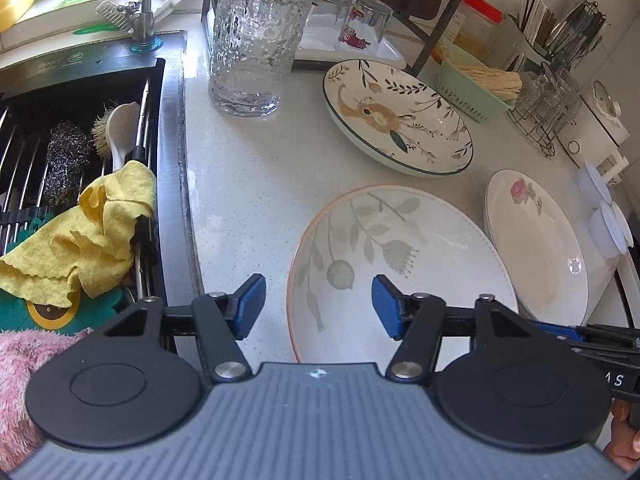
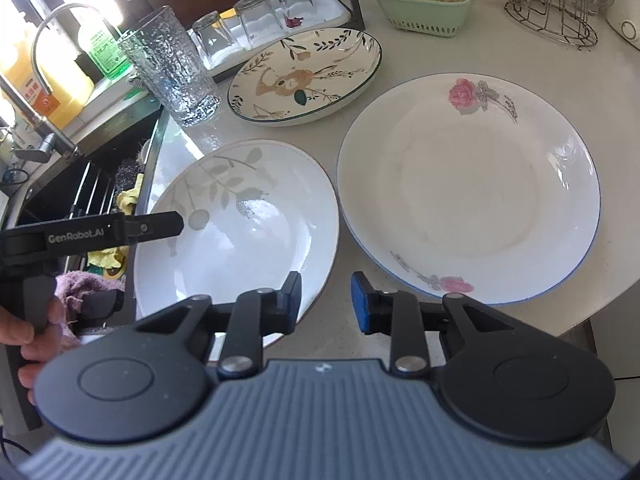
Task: Organize plates and bowls
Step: 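Close both grippers on the rim of the leaf-pattern plate, then lift the leaf-pattern plate and carry it over the rose-pattern plate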
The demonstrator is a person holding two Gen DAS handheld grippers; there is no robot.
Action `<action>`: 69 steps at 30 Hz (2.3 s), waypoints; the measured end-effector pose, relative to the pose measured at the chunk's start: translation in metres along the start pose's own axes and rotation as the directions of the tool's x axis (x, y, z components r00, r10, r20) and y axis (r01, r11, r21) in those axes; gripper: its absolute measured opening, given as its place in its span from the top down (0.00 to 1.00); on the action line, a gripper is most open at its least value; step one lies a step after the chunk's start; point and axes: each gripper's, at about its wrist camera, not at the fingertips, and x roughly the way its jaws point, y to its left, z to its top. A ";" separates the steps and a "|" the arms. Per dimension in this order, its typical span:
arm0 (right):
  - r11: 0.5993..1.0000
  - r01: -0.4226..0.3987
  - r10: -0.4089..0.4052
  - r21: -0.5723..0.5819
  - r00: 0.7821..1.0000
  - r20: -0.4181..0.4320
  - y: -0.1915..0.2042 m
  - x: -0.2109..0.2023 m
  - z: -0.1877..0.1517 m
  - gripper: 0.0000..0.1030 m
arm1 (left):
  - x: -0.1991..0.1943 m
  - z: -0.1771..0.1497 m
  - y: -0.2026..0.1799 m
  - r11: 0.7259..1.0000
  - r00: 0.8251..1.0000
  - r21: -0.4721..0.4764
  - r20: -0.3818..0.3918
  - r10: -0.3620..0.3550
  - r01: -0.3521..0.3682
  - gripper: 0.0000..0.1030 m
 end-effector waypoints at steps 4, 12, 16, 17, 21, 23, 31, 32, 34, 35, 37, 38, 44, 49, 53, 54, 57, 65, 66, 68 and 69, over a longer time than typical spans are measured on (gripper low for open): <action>1.000 0.019 -0.019 0.008 1.000 0.012 0.001 0.007 0.008 0.74 | 0.006 0.006 0.007 1.000 1.000 -0.003 -0.022 -0.021 0.021 0.49; 0.999 0.029 -0.029 0.037 1.000 0.008 0.006 0.022 0.013 0.84 | 0.019 0.021 0.001 0.995 0.996 0.068 -0.050 -0.075 0.078 0.49; 0.997 0.013 -0.014 0.071 1.000 0.008 0.003 0.029 0.013 0.83 | 0.023 0.024 -0.007 0.993 0.997 0.107 -0.050 -0.051 0.056 0.48; 0.996 0.001 -0.002 0.084 1.000 0.010 0.002 0.030 0.013 0.83 | 0.024 0.026 -0.007 0.993 0.998 0.107 -0.052 -0.047 0.052 0.48; 0.991 -0.037 0.037 0.128 0.999 0.000 -0.001 0.033 0.019 0.83 | 0.023 0.035 0.002 0.994 0.994 0.077 -0.081 -0.070 0.076 0.48; 0.991 -0.044 0.045 0.122 0.999 0.001 0.001 0.032 0.020 0.83 | 0.020 0.040 0.002 0.993 0.995 0.086 -0.076 -0.070 0.076 0.48; 0.987 -0.095 0.092 0.130 0.995 0.033 0.005 0.016 0.038 0.83 | 0.000 0.061 -0.001 0.994 0.994 0.076 -0.073 -0.077 0.083 0.48; 0.986 -0.098 0.094 0.131 0.995 0.037 0.006 0.013 0.041 0.83 | -0.003 0.064 -0.002 0.993 0.993 0.071 -0.078 -0.084 0.090 0.48; 0.987 -0.095 0.090 0.128 0.995 0.050 0.006 0.005 0.047 0.83 | -0.008 0.069 -0.006 0.993 0.991 0.059 -0.081 -0.102 0.107 0.48; 0.987 -0.093 0.086 0.128 0.995 0.060 0.006 0.001 0.051 0.83 | -0.010 0.072 -0.009 0.991 0.990 0.060 -0.082 -0.111 0.116 0.48; 0.988 -0.087 0.078 0.126 0.994 0.071 0.004 -0.007 0.055 0.83 | -0.012 0.076 -0.015 0.989 0.989 0.063 -0.081 -0.125 0.130 0.48; 0.989 -0.084 0.074 0.125 0.994 0.080 0.003 -0.011 0.059 0.83 | -0.013 0.078 -0.020 0.988 0.988 0.066 -0.080 -0.133 0.139 0.48; 0.984 -0.077 0.055 0.160 0.989 0.140 -0.014 -0.036 0.061 0.83 | -0.016 0.086 -0.049 0.978 0.979 0.079 -0.074 -0.189 0.195 0.48; 0.978 -0.073 0.040 0.198 0.986 0.163 -0.045 -0.050 0.063 0.83 | -0.008 0.088 -0.085 0.970 0.971 0.081 -0.086 -0.222 0.229 0.47; 0.977 -0.068 0.032 0.204 0.984 0.174 -0.072 -0.063 0.063 0.83 | 0.007 0.091 -0.109 0.959 0.953 0.043 -0.128 -0.273 0.281 0.47; 0.976 -0.067 0.031 0.205 0.984 0.174 -0.079 -0.065 0.063 0.83 | 0.011 0.091 -0.116 0.957 0.950 0.040 -0.133 -0.282 0.289 0.47; 0.973 -0.072 0.035 0.219 0.985 0.167 -0.102 -0.069 0.064 0.83 | 0.020 0.092 -0.136 0.956 0.950 0.042 -0.137 -0.281 0.289 0.47; 0.974 -0.071 0.032 0.216 0.983 0.183 -0.141 -0.075 0.075 0.83 | 0.039 0.089 -0.169 0.962 0.953 0.010 -0.137 -0.269 0.273 0.47; 0.973 -0.076 0.037 0.219 0.983 0.179 -0.145 -0.074 0.076 0.83 | 0.041 0.088 -0.171 0.965 0.956 0.013 -0.139 -0.259 0.264 0.47; 0.972 -0.093 0.056 0.215 0.983 0.174 -0.152 -0.070 0.078 0.83 | 0.046 0.086 -0.174 0.969 0.960 0.020 -0.148 -0.239 0.245 0.47; 0.972 -0.101 0.065 0.213 0.983 0.170 -0.155 -0.067 0.078 0.83 | 0.048 0.084 -0.175 0.972 0.961 0.017 -0.153 -0.229 0.234 0.47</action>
